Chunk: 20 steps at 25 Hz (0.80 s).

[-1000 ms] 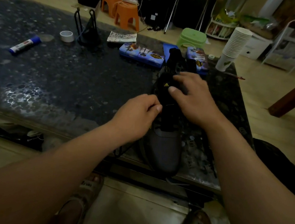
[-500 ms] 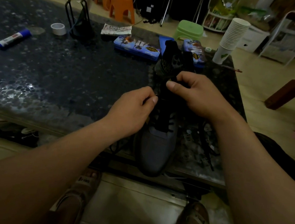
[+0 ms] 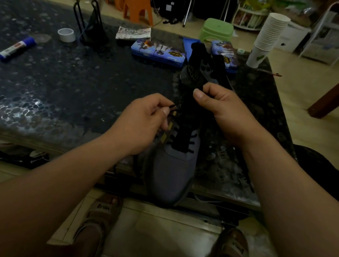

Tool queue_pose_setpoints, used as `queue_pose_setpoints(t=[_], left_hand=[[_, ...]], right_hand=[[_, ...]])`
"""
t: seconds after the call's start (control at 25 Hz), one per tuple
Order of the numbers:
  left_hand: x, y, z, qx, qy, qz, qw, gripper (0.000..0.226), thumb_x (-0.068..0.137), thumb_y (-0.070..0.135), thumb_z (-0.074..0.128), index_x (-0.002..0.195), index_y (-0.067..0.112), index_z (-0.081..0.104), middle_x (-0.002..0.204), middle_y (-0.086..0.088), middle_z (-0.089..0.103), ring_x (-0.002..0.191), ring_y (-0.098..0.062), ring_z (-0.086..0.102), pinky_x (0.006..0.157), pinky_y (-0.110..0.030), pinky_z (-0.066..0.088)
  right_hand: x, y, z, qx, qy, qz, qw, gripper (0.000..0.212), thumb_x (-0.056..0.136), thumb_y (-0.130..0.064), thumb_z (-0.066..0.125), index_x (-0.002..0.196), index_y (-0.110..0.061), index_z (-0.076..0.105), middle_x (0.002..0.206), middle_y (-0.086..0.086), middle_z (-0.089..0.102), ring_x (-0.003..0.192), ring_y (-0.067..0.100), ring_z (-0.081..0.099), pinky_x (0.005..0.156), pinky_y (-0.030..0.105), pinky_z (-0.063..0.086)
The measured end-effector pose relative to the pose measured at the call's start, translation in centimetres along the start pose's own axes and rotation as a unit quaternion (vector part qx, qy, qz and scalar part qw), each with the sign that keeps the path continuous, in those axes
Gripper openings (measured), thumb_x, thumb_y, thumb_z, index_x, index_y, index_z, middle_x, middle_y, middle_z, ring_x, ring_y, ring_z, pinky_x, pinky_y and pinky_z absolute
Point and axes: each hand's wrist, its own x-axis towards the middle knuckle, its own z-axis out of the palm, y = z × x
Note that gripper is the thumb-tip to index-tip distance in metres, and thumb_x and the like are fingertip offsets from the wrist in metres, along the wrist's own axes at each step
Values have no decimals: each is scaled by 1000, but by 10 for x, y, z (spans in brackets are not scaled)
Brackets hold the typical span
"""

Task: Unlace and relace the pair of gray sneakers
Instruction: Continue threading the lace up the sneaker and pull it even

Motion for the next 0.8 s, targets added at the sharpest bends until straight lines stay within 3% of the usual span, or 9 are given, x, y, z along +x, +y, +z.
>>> queue_pose_setpoints(t=[0.16, 0.24, 0.44, 0.68, 0.8], left_hand=[[-5, -1, -4, 15, -3, 6, 1000, 15, 105, 25, 59, 97, 25, 72, 62, 2, 63, 51, 0, 50, 50, -13, 38], [-8, -1, -5, 32, -16, 14, 999, 14, 105, 25, 58, 98, 27, 70, 65, -2, 66, 49, 0, 51, 50, -14, 38], [-11, -1, -5, 176, -13, 66, 982, 12, 102, 38, 55, 91, 35, 60, 71, 9, 65, 65, -8, 60, 61, -36, 51], [-13, 6, -5, 244, -52, 91, 964, 14, 103, 37, 52, 89, 36, 54, 74, 11, 61, 65, -6, 56, 58, -31, 41], [-9, 6, -4, 208, -68, 94, 971, 15, 105, 33, 52, 90, 35, 56, 78, 13, 63, 71, -6, 58, 62, -34, 47]], right_hand=[[-3, 0, -3, 2, -16, 3, 1000, 20, 105, -20, 59, 88, -10, 54, 78, 3, 45, 71, 7, 47, 67, 22, 39], [-4, -1, -4, 1, -19, 2, 1000, 23, 105, -19, 58, 84, -13, 52, 74, -2, 45, 68, 4, 45, 65, 20, 38], [-4, -3, -1, -1, -21, 1, 1000, 25, 105, -18, 58, 81, -15, 53, 70, -9, 48, 64, 0, 47, 63, 15, 41], [-5, -4, 1, 20, -17, 2, 1000, 25, 105, -15, 58, 80, -15, 54, 69, -11, 51, 64, -1, 50, 64, 14, 42], [-5, -2, 0, 19, -21, 2, 1000, 19, 105, -17, 58, 87, -9, 57, 77, 0, 51, 71, 5, 51, 68, 18, 43]])
